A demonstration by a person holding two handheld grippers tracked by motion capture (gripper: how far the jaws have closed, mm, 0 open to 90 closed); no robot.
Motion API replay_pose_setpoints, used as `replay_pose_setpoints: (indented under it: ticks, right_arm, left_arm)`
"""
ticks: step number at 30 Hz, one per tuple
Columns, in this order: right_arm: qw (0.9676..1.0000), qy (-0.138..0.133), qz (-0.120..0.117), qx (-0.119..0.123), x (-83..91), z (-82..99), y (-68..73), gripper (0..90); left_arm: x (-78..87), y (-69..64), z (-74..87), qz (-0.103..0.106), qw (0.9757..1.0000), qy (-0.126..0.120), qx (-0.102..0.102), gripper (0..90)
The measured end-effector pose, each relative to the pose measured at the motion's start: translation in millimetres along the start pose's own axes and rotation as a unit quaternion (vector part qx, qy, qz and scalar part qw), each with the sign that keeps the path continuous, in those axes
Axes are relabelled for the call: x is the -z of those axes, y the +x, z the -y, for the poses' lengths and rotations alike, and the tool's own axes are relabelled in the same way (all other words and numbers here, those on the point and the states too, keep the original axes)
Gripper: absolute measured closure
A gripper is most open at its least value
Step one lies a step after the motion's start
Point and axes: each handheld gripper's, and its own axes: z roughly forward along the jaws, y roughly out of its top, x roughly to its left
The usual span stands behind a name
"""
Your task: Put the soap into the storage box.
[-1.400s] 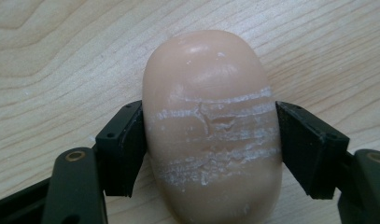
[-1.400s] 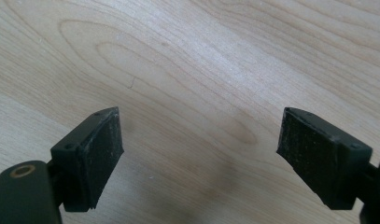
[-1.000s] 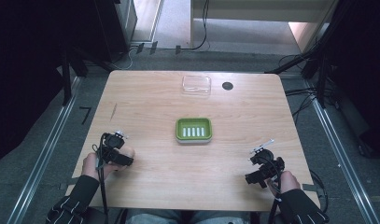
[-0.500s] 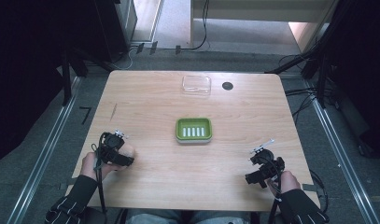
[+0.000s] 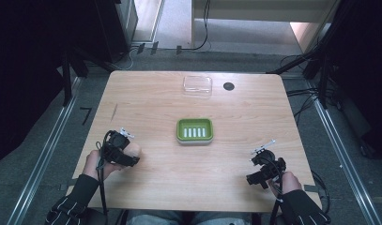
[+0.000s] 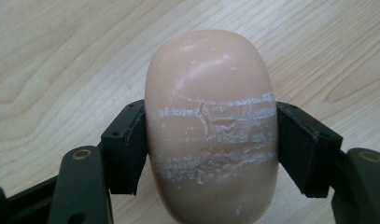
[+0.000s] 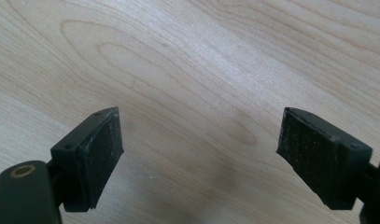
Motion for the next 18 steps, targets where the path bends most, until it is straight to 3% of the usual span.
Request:
replay_pose_setpoints:
  ticks: [18]
  right_arm:
    - [1.0000, -0.003, -0.004, 0.005, -0.3, -0.2, 0.3, 14.5]
  left_arm:
    - [0.9, -13.1, -28.8, 0.004, 0.9990, -0.013, -0.043, 32.2]
